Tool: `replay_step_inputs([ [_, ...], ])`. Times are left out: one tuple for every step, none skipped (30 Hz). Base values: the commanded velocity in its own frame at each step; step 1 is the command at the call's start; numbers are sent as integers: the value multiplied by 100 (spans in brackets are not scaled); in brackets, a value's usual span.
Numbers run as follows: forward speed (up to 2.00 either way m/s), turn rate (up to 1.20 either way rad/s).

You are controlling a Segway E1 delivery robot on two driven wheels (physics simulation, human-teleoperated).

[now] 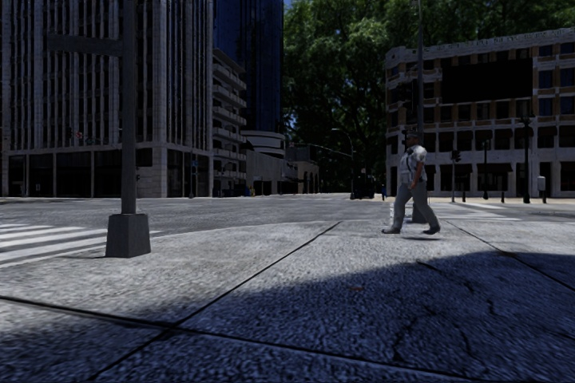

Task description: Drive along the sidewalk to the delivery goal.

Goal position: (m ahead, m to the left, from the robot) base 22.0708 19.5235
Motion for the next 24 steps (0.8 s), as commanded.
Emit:
replay_step_inputs([
  [147, 70],
  [147, 70],
  [148, 70],
  [148, 70],
  [148, 70],
  [149, 70],
  [151, 70],
  [153, 70],
  [155, 70],
  [156, 70],
  [157, 69],
  [157, 67],
  [157, 63],
  [157, 63],
  [158, 62],
  [158, 62],
  [158, 62],
  [158, 62],
  [158, 62],
  [158, 62],
  [159, 62],
  [159, 62],
  [159, 62],
  [159, 62],
])
